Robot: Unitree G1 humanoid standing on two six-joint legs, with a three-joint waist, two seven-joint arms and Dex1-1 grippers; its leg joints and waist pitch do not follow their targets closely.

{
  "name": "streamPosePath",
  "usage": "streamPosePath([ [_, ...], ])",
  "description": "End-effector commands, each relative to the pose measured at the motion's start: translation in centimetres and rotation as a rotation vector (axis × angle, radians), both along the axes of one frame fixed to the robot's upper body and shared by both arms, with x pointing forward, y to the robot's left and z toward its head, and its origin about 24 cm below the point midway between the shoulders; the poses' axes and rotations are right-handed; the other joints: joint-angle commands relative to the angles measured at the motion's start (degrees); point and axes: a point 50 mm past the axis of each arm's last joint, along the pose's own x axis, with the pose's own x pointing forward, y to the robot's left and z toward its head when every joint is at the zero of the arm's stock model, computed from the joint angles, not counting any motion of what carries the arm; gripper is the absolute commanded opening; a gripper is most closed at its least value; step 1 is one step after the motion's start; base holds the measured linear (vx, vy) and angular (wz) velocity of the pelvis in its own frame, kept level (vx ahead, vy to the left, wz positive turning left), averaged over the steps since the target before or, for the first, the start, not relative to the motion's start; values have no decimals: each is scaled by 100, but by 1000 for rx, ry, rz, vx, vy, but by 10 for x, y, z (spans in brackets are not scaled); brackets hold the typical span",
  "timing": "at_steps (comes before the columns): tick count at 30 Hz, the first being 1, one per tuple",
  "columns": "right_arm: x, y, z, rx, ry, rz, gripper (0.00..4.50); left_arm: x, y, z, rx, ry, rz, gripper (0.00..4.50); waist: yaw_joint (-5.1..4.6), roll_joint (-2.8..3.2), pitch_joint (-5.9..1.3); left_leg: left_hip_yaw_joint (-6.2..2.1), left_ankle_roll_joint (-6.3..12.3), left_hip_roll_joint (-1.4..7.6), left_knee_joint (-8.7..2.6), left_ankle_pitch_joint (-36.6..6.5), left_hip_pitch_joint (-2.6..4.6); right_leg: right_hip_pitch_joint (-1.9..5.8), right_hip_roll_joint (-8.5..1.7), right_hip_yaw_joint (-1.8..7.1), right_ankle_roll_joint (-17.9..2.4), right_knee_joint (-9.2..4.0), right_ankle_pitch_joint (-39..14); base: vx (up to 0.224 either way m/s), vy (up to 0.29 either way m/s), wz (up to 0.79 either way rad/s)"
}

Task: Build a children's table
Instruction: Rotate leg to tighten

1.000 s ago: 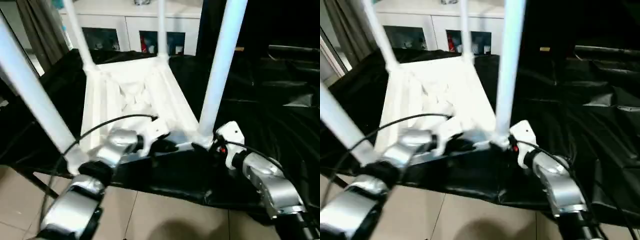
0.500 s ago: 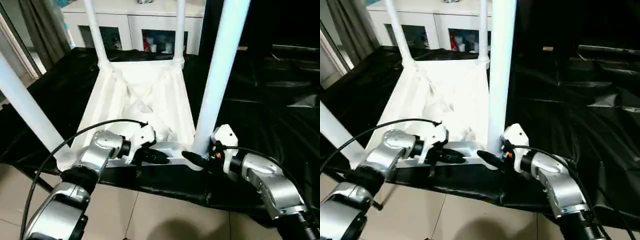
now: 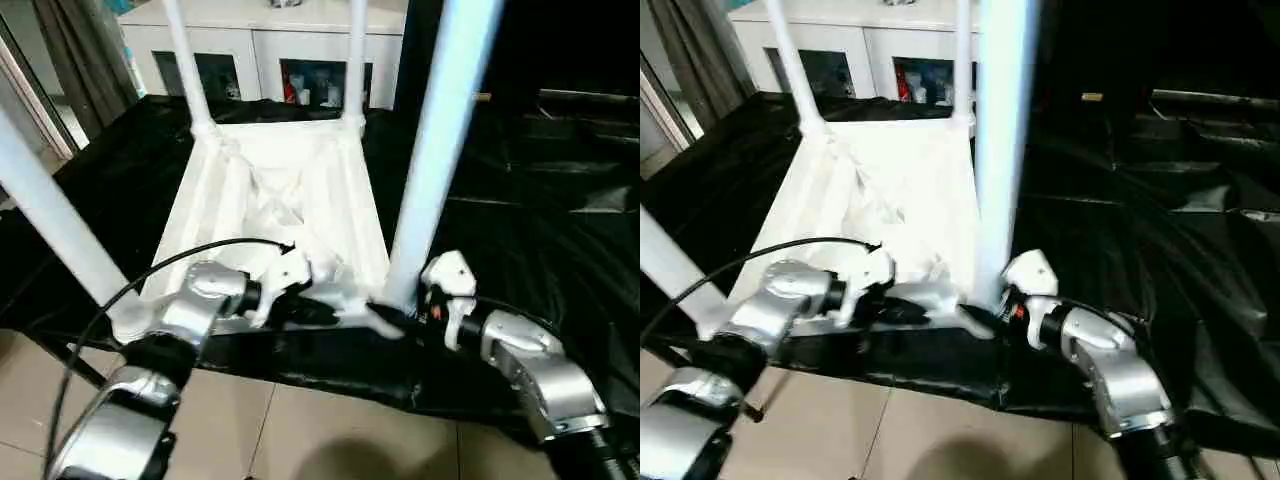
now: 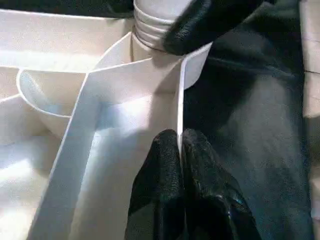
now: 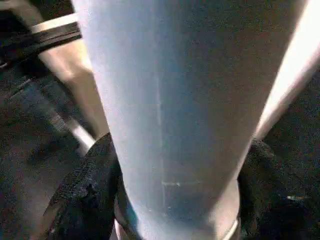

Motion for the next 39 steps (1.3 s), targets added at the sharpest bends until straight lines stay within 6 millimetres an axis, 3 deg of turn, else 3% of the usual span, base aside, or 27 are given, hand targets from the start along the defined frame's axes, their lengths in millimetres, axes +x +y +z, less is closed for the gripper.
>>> streamPosePath([
  [1, 3, 3, -3, 38, 15, -97, 268, 1, -6, -14, -5, 32, 121, 0, 6, -151, -254, -58, 393, 253, -394, -1353, 50, 177, -215, 190, -1378, -464, -1438, 0, 0, 0],
  [2, 6, 10, -9, 36, 27, -194, 268, 4, -20, -14, 2, 19, 157, 0, 4, -162, -247, -57, 281, 249, -407, -1468, 57, 163, -221, 198, -1274, -496, -1725, 0, 0, 0],
  [3, 6, 10, -9, 36, 28, -202, 268, 4, -22, -14, 2, 17, 161, 0, 1, -166, -239, -58, 243, 245, -415, -1483, 58, 154, -219, 201, -1231, -506, -1805, 0, 0, 0],
  [4, 8, 15, -12, 35, 37, -259, 267, 5, -30, -14, 6, 18, 177, 0, 6, -130, -244, -77, 205, 245, -429, -1511, 53, 175, -226, 199, -1169, -506, -1882, 0, 0, 0],
  [5, 10, 20, -13, 41, 48, -309, 267, 6, -38, -14, 10, 14, 194, 0, -2, -141, -236, -65, 194, 242, -431, -1540, 54, 155, -210, 205, -1132, -525, -1906, 0, 0, 0],
  [6, 14, 31, -14, 65, 68, -408, 267, 8, -51, -14, 17, 4, 238, 0, -2, -87, -233, -76, 124, 240, -445, -1647, 77, 126, -209, 211, -1099, -528, -1976, 0, 0, 0],
  [8, 18, 39, -15, 62, 84, -463, 267, 10, -60, -13, 23, -13, 283, 0, -21, -128, -241, -101, 7, 228, -468, -1788, 79, 143, -205, 204, -992, -543, -2113, 0, 0, 0],
  [9, 18, 39, -15, 62, 84, -463, 267, 10, -60, -13, 23, -13, 283, 0, -15, -124, -238, -97, 24, 229, -469, -1794, 82, 135, -205, 216, -974, -557, -2087, 0, 0, 0],
  [10, 20, 43, -13, 50, 71, -458, 267, 11, -65, -13, 25, -17, 289, 0, -24, -76, -236, -92, 20, 225, -469, -1878, 93, 110, -192, 226, -963, -571, -2014, 0, 0, 0],
  [14, 28, 54, -3, 56, 6, -423, 267, 13, -75, -9, 15, -47, 308, 0, -8, -82, -266, -81, 138, 212, -450, -1717, 67, 149, -197, 235, -1020, -544, -1547, 0, 0, 0],
  [15, 28, 54, 0, 72, -3, -411, 302, 13, -75, -8, 9, -45, 300, 0, -4, -87, -267, -78, 167, 210, -444, -1682, 62, 154, -200, 235, -1034, -538, -1504, 0, 0, 0],
  [16, 29, 53, 3, 89, -17, -392, 337, 14, -74, -7, 2, -42, 290, 0, -1, -82, -270, -83, 213, 213, -445, -1610, 45, 173, -206, 232, -1053, -527, -1446, 0, 0, 0],
  [19, 28, 51, 7, 106, -34, -343, 340, 14, -70, -5, -14, -41, 262, 0, -5, -93, -270, -83, 310, 208, -437, -1568, 18, 193, -209, 224, -1069, -521, -1433, 0, 0, 0],
  [21, 24, 45, 9, 75, -48, -249, 379, 12, -63, -5, -34, -38, 210, 0, -23, -116, -267, -97, 354, 212, -447, -1564, -5, 215, -204, 207, -1025, -531, -1581, 0, 0, 0],
  [24, 19, 39, 10, 45, -42, -160, 394, 10, -58, -5, -53, -28, 163, 0, -14, -112, -263, -82, 401, 218, -434, -1523, 4, 199, -205, 220, -1063, -532, -1526, 0, 0, 0],
  [27, 7, 21, 10, 11, -18, -1, 394, 3, -39, -4, -100, 7, 41, 0, 0, -132, -264, -83, 550, 222, -422, -1376, -34, 244, -213, 221, -1101, -517, -1409, 0, 0, 0],
  [29, 2, 14, 12, 16, 3, 42, 394, -1, -29, -5, -96, 26, -14, 0, 9, -122, -272, -74, 588, 241, -420, -1332, -12, 220, -222, 224, -1163, -511, -1386, 0, 0, 0],
  [30, -1, 10, 12, 4, 9, 71, 394, -2, -22, -5, -94, 39, -36, 0, 22, -140, -288, -62, 635, 249, -396, -1208, 1, 216, -216, 231, -1258, -489, -1208, 0, 0, 0],
  [32, -6, 5, 14, -6, 20, 128, 394, -5, -9, -5, -89, 68, -73, 0, 53, -101, -290, -46, 731, 269, -379, -945, -5, 213, -202, 219, -1447, -420, -711, 0, 0, 0],
  [39, -12, 0, 13, -16, 66, 209, 394, -8, 13, -1, -92, 119, -107, 0, 118, -126, -300, -10, 676, 291, -367, -914, 22, 188, -192, 220, -1585, -354, -519, 0, 0, 0],
])
